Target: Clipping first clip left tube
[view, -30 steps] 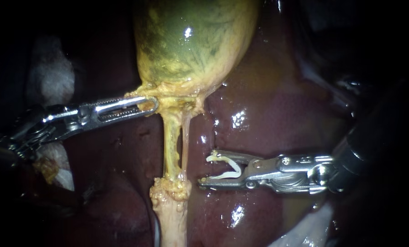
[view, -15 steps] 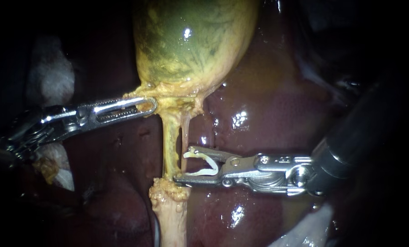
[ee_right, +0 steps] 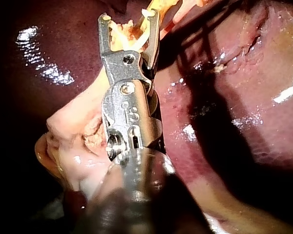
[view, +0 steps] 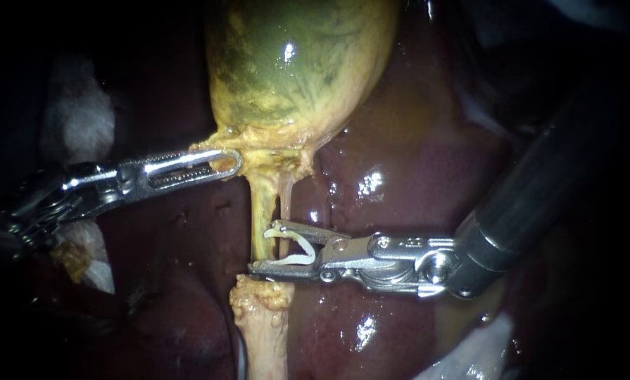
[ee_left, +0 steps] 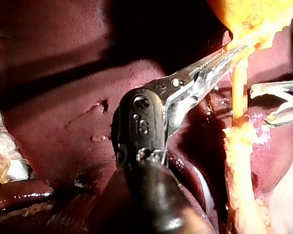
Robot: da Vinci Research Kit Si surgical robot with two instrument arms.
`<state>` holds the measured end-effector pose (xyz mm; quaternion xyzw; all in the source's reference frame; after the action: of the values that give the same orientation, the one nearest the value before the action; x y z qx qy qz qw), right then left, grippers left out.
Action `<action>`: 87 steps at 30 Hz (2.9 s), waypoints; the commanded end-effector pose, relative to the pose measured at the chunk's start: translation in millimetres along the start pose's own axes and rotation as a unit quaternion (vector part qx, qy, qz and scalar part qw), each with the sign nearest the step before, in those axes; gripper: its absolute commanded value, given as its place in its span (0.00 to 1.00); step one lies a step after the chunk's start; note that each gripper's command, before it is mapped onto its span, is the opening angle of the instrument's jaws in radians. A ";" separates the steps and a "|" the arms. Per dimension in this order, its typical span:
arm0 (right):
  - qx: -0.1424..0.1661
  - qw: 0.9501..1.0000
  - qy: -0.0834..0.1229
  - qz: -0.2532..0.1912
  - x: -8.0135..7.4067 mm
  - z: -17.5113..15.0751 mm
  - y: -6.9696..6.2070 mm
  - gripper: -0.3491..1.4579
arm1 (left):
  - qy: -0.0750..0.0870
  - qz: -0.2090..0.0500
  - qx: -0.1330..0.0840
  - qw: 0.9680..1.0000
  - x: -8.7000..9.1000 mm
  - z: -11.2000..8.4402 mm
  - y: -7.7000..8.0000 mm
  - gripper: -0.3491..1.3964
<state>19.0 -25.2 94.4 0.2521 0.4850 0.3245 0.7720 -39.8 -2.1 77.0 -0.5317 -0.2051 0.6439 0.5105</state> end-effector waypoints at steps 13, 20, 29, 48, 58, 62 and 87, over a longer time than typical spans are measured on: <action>-0.002 1.000 0.001 -0.006 -1.4 0.6 1.3 0.52 | 0.000 -0.002 0.000 1.000 0.2 -0.1 0.4 0.00; -0.003 1.000 0.001 -0.009 -2.4 1.1 2.1 0.52 | 0.000 -0.002 0.001 1.000 0.3 0.0 0.6 0.00; -0.005 1.000 0.002 -0.009 -3.2 1.7 2.9 0.52 | 0.000 -0.003 0.002 1.000 0.3 0.0 0.9 0.00; -0.011 0.999 0.001 0.049 -3.0 5.4 1.0 0.52 | 0.000 -0.003 0.002 1.000 0.3 0.1 0.9 0.00; -0.015 0.995 0.000 0.095 -3.9 7.2 0.8 0.52 | 0.001 -0.003 0.002 1.000 0.3 0.1 0.9 0.00; -0.016 0.994 0.001 0.104 -3.7 7.9 0.6 0.52 | 0.001 -0.003 0.002 1.000 0.3 0.2 0.9 0.00; -0.010 0.989 -0.003 0.146 -4.5 6.0 0.7 0.16 | 0.001 -0.003 0.002 1.000 0.3 0.2 0.9 0.00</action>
<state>22.8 -28.5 100.0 0.3141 0.4365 0.4393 0.7196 -40.4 -2.2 76.2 -0.5305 -0.2046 0.6428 0.5134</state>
